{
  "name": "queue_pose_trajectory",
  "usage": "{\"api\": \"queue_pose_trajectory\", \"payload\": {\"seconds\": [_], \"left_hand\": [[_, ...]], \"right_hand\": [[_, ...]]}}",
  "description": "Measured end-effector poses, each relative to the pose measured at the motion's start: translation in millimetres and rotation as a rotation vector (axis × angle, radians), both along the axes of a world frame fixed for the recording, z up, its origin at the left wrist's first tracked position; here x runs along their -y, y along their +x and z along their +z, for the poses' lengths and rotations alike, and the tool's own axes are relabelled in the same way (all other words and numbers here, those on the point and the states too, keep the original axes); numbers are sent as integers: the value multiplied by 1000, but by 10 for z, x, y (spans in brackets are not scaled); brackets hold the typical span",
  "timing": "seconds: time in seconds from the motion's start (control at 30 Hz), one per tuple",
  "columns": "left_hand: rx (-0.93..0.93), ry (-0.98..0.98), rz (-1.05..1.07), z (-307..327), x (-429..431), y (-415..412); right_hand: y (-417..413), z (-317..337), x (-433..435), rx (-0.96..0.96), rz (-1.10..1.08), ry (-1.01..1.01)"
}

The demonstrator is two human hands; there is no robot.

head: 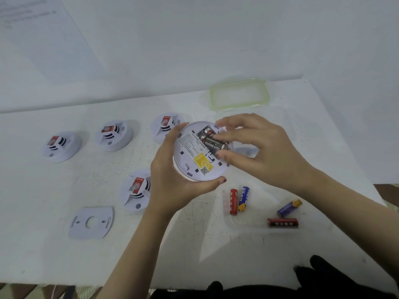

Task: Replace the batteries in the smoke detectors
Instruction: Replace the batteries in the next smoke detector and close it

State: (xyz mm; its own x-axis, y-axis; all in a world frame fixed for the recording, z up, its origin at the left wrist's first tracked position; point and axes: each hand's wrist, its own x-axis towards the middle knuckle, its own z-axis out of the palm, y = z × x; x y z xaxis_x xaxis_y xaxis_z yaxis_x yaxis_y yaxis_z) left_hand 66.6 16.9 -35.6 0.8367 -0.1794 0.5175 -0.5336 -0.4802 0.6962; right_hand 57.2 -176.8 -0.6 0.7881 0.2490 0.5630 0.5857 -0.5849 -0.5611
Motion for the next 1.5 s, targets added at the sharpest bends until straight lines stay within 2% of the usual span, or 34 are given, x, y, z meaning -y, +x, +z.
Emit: {"api": "queue_pose_trajectory", "payload": {"seconds": [0.07, 0.13, 0.2, 0.3, 0.33, 0.4, 0.5, 0.6, 0.7, 0.83, 0.9, 1.03, 1.13, 1.37, 1.5], "left_hand": [[-3, 15, 9, -1, -5, -14], [-12, 30, 18, -4, -9, -24], [-17, 40, 27, -15, -17, -40], [-13, 51, 40, -41, -27, -66], [-15, 52, 49, -50, -42, -84], [-30, 45, 53, -59, -55, -109], [-65, 36, 49, -56, -91, -144], [-83, 35, 58, -71, -147, -162], [-101, 9, 74, -69, -207, -185], [-123, -19, 84, -50, -322, -201], [-120, -27, 83, -41, -393, -199], [-91, -47, 63, -13, -563, -188], [-83, -49, 49, -8, -711, -179], [-89, 23, 82, 39, -1099, -192], [-79, 0, 96, 76, -1396, -202]], "right_hand": [[-15, 35, -8, 56, -38, 14], [-29, 64, -13, 13, -62, 105], [-40, 96, -25, -155, -35, 310], [-61, 176, -56, -492, 73, 724], [-67, 202, -79, -578, 106, 819], [-87, 241, -96, -658, 141, 882], [-111, 259, -144, -725, 126, 734], [-128, 215, -227, -751, 113, 425], [-165, 172, -330, -609, 126, 143], [-170, 124, -441, -389, 83, -88], [-156, 108, -520, -295, 25, -121], [-186, 137, -705, -255, -5, -84], [-198, 129, -863, -181, -32, -129], [-210, 44, -1266, -224, -2, -33], [-176, 29, -1388, -248, 86, -103]]}}
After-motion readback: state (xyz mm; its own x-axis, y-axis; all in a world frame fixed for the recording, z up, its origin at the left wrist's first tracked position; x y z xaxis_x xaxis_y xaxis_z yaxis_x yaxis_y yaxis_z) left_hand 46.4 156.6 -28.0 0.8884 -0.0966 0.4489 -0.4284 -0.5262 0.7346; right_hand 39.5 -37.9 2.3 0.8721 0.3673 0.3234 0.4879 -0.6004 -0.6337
